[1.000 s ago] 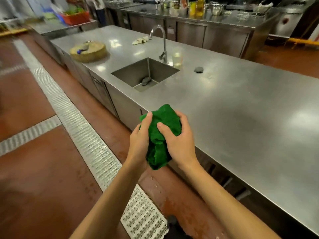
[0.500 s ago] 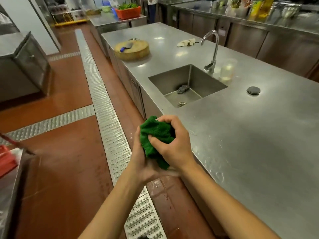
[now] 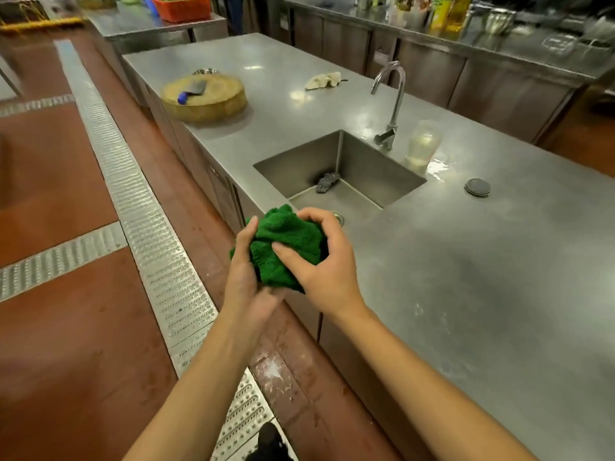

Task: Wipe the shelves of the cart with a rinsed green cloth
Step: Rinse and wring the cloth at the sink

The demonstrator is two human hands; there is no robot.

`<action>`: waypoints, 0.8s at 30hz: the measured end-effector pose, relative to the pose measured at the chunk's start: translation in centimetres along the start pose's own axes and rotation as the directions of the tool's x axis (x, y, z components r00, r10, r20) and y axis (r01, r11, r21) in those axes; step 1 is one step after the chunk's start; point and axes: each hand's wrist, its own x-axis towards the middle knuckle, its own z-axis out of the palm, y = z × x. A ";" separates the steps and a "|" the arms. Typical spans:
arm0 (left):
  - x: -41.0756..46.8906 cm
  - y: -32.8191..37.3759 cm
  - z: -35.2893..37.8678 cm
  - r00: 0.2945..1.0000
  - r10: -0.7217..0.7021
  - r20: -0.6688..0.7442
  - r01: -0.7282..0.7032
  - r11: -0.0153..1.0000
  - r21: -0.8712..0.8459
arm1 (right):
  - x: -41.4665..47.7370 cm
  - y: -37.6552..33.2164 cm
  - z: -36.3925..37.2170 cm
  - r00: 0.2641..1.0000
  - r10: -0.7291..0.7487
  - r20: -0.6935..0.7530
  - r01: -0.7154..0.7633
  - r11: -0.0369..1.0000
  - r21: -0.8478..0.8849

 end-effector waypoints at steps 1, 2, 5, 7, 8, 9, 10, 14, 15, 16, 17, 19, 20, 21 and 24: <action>1.3 1.3 0.0 1.000 0.014 -0.008 -0.014 1.000 0.007 | 1.3 0.2 0.9 1.000 0.021 -0.012 -0.021 1.000 0.009; 2.7 2.7 0.1 1.000 0.026 -0.017 -0.025 1.000 0.017 | 2.5 0.3 1.9 0.999 0.044 -0.022 -0.044 0.999 0.008; 6.5 6.2 -0.3 0.998 0.043 -0.056 -0.038 0.996 0.080 | 6.0 1.0 4.4 0.998 0.064 0.017 -0.062 0.996 -0.071; 8.7 8.1 -0.6 0.997 0.047 -0.065 -0.040 0.994 0.100 | 7.9 1.5 5.5 0.998 -0.004 0.057 0.014 0.985 -0.174; 9.7 8.9 -0.9 0.996 0.047 -0.077 -0.039 0.994 0.098 | 8.6 1.8 5.9 0.996 -0.062 0.070 0.077 0.968 -0.240; 10.6 9.6 -1.1 0.996 0.041 -0.085 -0.033 0.995 0.091 | 9.2 2.2 6.3 0.987 -0.131 0.094 0.154 0.939 -0.307; 11.5 10.3 -1.3 0.994 0.027 -0.104 -0.019 0.996 0.086 | 9.7 2.7 6.6 0.969 -0.205 0.140 0.242 0.900 -0.362; 16.1 12.0 -1.1 0.984 -0.038 -0.176 0.049 0.997 0.057 | 12.0 5.5 7.6 0.876 -0.209 0.435 0.439 0.719 -0.539; 17.3 12.0 -0.7 0.983 -0.055 -0.173 0.065 0.996 0.057 | 12.8 6.4 7.8 0.880 -0.143 0.452 0.423 0.667 -0.613; 18.4 11.9 -0.2 0.983 -0.070 -0.168 0.081 0.995 0.059 | 13.9 7.3 8.0 0.896 -0.087 0.435 0.390 0.623 -0.679; 19.4 11.7 0.5 0.983 -0.086 -0.162 0.097 0.993 0.062 | 15.0 8.2 8.2 0.915 -0.051 0.400 0.348 0.599 -0.721; 21.5 11.1 2.0 0.981 -0.074 -0.179 0.093 0.991 0.099 | 17.8 10.2 8.3 0.946 -0.015 0.324 0.265 0.612 -0.745; 22.7 10.7 2.6 0.980 -0.040 -0.194 0.065 0.990 0.125 | 19.2 11.2 8.1 0.958 0.001 0.287 0.224 0.621 -0.751; 24.0 10.3 3.3 0.979 0.006 -0.205 0.028 0.986 0.162 | 20.6 12.2 7.8 0.971 0.014 0.238 0.178 0.622 -0.762; 27.8 9.7 6.1 0.966 0.147 -0.213 -0.066 0.935 0.349 | 24.6 14.7 6.5 0.997 0.048 0.064 0.019 0.638 -0.770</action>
